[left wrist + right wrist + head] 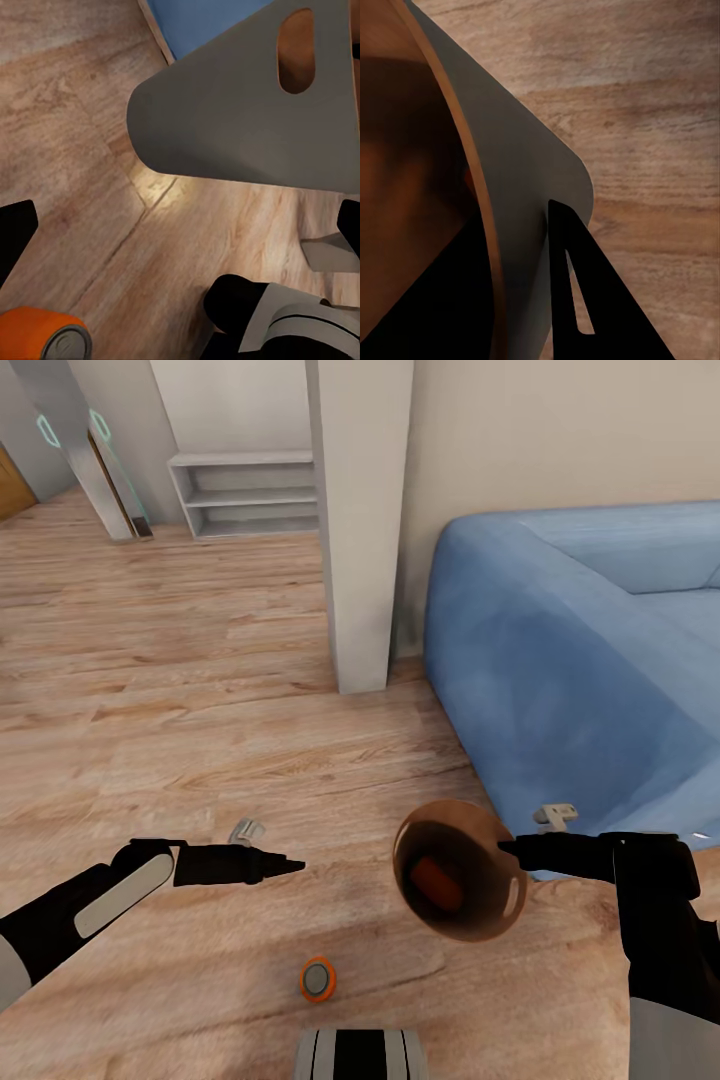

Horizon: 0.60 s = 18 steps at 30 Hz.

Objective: Put the three can of soda from the living room inside the tash can in the kitchen.

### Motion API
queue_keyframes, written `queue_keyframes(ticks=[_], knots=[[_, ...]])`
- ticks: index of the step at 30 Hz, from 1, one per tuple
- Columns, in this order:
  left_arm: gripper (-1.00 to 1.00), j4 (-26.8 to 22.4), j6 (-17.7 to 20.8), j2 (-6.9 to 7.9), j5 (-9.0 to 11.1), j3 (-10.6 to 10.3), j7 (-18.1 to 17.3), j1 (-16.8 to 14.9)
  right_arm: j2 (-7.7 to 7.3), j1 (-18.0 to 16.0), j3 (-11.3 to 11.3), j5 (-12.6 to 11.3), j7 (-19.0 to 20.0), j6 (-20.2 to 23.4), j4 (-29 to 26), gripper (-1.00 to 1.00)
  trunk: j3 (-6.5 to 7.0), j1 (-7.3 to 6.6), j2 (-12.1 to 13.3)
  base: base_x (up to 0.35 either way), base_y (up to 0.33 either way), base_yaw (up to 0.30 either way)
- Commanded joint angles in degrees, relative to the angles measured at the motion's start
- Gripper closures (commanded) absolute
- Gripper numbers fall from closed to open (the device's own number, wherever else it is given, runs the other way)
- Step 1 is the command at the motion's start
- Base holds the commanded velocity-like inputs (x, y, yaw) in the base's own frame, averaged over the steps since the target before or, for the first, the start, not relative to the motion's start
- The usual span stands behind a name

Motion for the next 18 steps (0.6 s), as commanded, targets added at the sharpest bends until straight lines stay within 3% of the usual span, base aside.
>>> queue_keyframes(ticks=[1,14,18], knots=[[-1.0,0.0,0.0,0.03,0.0,0.0,0.0,0.0,0.01,0.0,0.0,-0.8,0.2,0.6,0.0,1.0,0.0,-0.01,0.0,0.0,0.0,0.0],[-1.0,0.0,0.0,0.16,0.0,0.0,0.0,0.0,-0.08,0.0,0.0,-0.8,0.2,0.6,0.0,1.0,0.0,-0.01,0.0,0.0,0.0,0.0],[-1.0,0.0,0.0,0.15,0.0,0.0,0.0,0.0,-0.07,0.0,0.0,-0.8,0.2,0.6,0.0,1.0,-0.88,0.1,-0.1,0.0,0.0,0.0]])
